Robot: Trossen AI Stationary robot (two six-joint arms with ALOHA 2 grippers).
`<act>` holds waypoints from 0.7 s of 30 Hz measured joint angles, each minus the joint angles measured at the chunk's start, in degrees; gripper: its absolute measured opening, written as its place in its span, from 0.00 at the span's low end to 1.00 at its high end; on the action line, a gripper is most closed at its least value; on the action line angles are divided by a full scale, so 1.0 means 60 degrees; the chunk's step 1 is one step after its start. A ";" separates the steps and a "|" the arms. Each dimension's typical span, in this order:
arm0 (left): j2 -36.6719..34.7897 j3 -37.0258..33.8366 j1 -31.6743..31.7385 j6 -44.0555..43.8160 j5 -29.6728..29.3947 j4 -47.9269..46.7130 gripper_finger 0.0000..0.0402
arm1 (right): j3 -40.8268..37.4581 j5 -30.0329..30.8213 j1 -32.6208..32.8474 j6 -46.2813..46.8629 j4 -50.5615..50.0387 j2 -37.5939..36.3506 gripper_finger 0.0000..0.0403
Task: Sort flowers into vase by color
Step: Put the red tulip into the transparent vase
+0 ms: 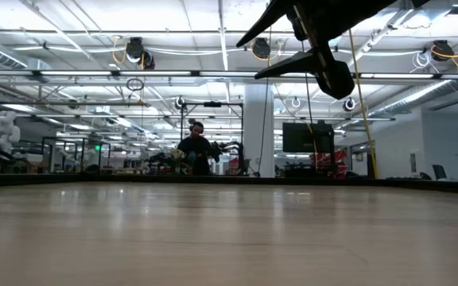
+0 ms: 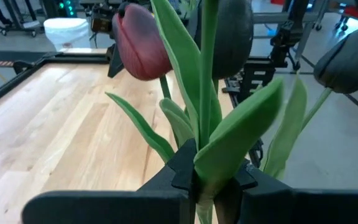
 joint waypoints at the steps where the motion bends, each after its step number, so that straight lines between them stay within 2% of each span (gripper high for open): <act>1: 0.0023 0.0000 0.0036 0.0000 0.0083 0.0050 0.09 | 0.0000 -0.0016 -0.0003 -0.0007 0.0000 0.0000 0.49; 9: 0.0824 0.0000 0.0175 -0.0007 0.0260 0.0085 0.09 | 0.0000 -0.0019 0.0103 -0.0204 0.0000 0.0000 0.49; 21: 0.1001 0.0000 0.0302 -0.0058 0.0260 0.0220 0.09 | -0.0004 -0.0019 0.0172 -0.0262 -0.0004 0.0000 0.49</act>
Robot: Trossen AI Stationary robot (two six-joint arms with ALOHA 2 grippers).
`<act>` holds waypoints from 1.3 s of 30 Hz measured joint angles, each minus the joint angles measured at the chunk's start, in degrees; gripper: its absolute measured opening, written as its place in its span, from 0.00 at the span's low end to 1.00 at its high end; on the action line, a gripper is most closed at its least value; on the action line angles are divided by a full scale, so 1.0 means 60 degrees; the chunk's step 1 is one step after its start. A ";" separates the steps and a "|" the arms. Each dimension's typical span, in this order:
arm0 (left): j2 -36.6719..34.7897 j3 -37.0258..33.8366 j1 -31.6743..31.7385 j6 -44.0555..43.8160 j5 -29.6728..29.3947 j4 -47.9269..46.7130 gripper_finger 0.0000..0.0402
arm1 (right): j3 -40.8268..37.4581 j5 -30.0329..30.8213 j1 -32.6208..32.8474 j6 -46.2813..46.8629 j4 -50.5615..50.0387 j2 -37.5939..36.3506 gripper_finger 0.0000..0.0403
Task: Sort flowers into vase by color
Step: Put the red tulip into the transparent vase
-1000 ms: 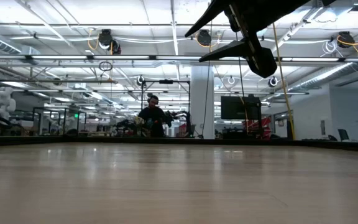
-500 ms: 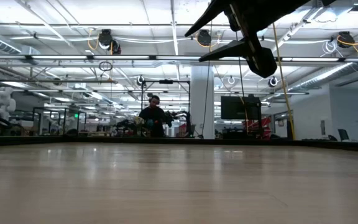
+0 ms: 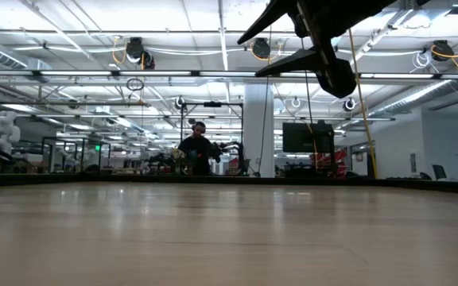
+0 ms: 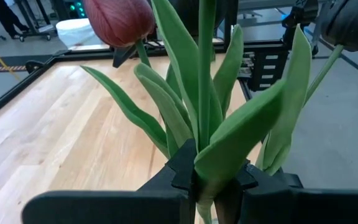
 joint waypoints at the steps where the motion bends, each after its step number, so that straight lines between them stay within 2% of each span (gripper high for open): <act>1: 0.0003 0.0000 0.0000 -0.0004 -0.0004 0.0007 0.09 | 0.0000 0.0000 0.0000 0.0000 0.0000 0.0000 0.49; 12: 0.0011 0.0000 0.0000 0.0000 0.0005 0.0041 0.11 | 0.0000 0.0000 0.0000 0.0304 0.0000 0.0000 0.49; 19: 0.0015 0.0000 0.0004 -0.0011 0.0507 0.0064 0.28 | 0.0000 0.0004 0.0000 0.0328 0.0004 0.0000 0.49; 23: 0.0015 0.0000 0.0007 -0.0008 0.1107 0.0077 0.38 | 0.0000 0.0002 0.0000 0.0329 0.0004 0.0000 0.49; 27: 0.0015 -0.0002 0.0007 -0.0011 0.1920 0.0107 0.43 | 0.0000 0.0004 0.0000 0.0331 0.0004 0.0000 0.49; 32: 0.0015 0.0000 0.0007 -0.0008 0.3611 0.0076 0.45 | 0.0000 0.0004 0.0000 0.0331 0.0004 0.0000 0.49; 39: 0.0064 0.0018 0.0043 -0.0109 0.5216 -0.0918 0.45 | 0.0000 0.0011 0.0000 0.0328 0.0004 0.0000 0.49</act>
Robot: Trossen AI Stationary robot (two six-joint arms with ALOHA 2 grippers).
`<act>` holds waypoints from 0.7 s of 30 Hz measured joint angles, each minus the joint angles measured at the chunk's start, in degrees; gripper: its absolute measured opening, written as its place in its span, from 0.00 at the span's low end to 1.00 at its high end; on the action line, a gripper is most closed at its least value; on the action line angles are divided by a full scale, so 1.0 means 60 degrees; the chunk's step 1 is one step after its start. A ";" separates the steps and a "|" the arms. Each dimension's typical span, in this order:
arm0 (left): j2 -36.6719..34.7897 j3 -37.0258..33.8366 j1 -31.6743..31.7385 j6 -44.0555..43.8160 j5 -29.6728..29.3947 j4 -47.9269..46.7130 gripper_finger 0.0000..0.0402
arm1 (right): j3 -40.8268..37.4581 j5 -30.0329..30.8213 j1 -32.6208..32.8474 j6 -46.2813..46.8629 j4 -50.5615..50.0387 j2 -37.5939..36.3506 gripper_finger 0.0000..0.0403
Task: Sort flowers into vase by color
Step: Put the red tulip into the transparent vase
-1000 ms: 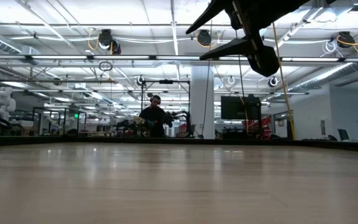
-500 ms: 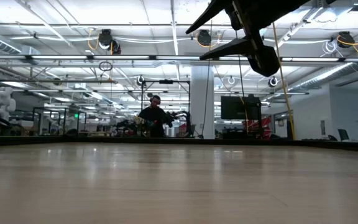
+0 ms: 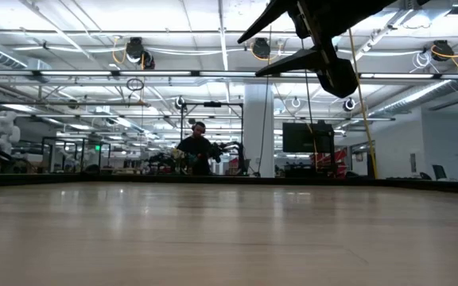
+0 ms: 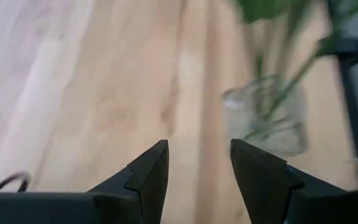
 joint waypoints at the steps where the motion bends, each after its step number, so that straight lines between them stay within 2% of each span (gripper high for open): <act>1: -0.0002 0.0000 0.0003 -0.0300 0.0244 -0.0284 0.45 | 0.0000 0.0000 0.0000 -0.0007 0.0000 0.0000 0.49; 3: -0.0027 -0.0004 -0.0010 -0.1237 0.0832 -0.0739 0.45 | 0.0000 0.0000 0.0000 -0.0010 -0.0004 0.0000 0.49; 7: -0.0481 -0.0047 -0.0018 -0.1394 0.1218 -0.0819 0.45 | 0.0000 0.0029 0.0004 -0.0129 -0.0004 -0.0004 0.49; 11: -0.1101 -0.0049 -0.0038 -0.1304 0.1247 -0.0749 0.45 | 0.0000 0.0047 0.0007 -0.0239 -0.0004 -0.0004 0.49; 17: -0.2007 0.0201 -0.0123 -0.0398 0.1163 0.0298 0.45 | 0.0000 0.0044 0.0062 -0.0303 -0.0012 -0.0004 0.49; 21: -0.2434 0.0394 -0.0116 -0.0304 0.1122 0.0147 0.45 | 0.0000 0.0044 0.0069 -0.0361 -0.0014 -0.0004 0.49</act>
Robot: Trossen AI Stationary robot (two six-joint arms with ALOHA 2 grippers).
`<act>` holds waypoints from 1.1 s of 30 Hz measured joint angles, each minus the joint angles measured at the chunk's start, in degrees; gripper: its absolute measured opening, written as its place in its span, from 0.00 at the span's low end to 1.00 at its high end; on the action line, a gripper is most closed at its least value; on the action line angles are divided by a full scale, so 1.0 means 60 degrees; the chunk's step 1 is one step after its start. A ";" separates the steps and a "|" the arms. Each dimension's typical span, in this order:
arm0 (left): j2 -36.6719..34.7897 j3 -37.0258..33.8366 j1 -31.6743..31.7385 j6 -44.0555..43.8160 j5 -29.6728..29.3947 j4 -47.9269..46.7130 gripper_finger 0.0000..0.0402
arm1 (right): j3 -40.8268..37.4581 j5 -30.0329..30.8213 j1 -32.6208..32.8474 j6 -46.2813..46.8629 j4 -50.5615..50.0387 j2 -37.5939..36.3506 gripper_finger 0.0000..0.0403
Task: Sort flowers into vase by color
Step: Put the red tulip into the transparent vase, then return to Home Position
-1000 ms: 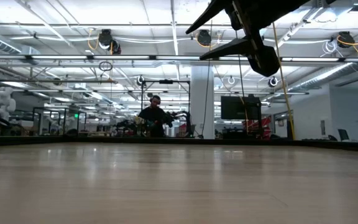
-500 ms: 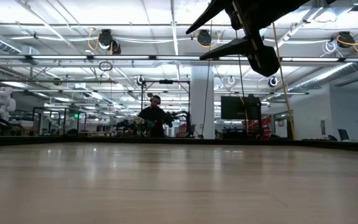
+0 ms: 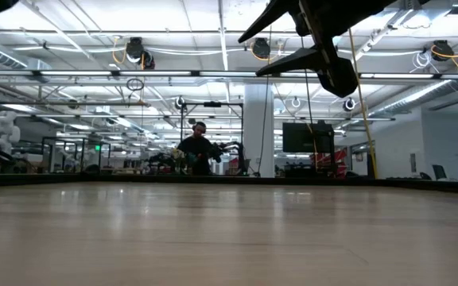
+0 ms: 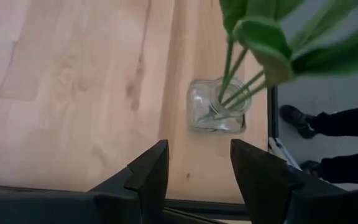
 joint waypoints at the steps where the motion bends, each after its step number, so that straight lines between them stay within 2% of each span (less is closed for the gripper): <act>1: -0.0125 0.0010 0.0000 -0.0003 -0.0022 -0.0107 0.45 | 0.0000 0.0000 0.0000 -0.0007 0.0000 0.0000 0.49; 7: -0.0702 0.0010 0.0036 0.0018 -0.0011 -0.1049 0.45 | 0.0000 0.0000 -0.0004 -0.0109 0.0000 0.0000 0.49; 11: -0.1246 -0.0052 0.0034 0.1258 -0.0033 -0.1038 0.45 | 0.0000 0.0000 -0.0004 -0.0113 0.0000 0.0000 0.49; 15: -0.1828 -0.0052 0.0277 0.1203 -0.0529 -0.1049 0.45 | 0.0000 0.0015 -0.0004 -0.0146 0.0000 0.0000 0.49; 20: -0.2709 -0.0052 0.0788 0.1232 -0.1479 -0.1056 0.45 | 0.0000 0.0022 -0.0007 -0.0182 0.0000 0.0000 0.49; 25: -0.3544 -0.0052 0.1261 0.2069 -0.2479 -0.1060 0.45 | 0.0000 0.0033 -0.0007 -0.0222 0.0004 0.0000 0.49; 33: -0.4242 -0.0055 0.1883 0.4030 -0.5294 -0.1051 0.45 | 0.0000 0.0040 -0.0007 -0.0436 0.0006 0.0000 0.49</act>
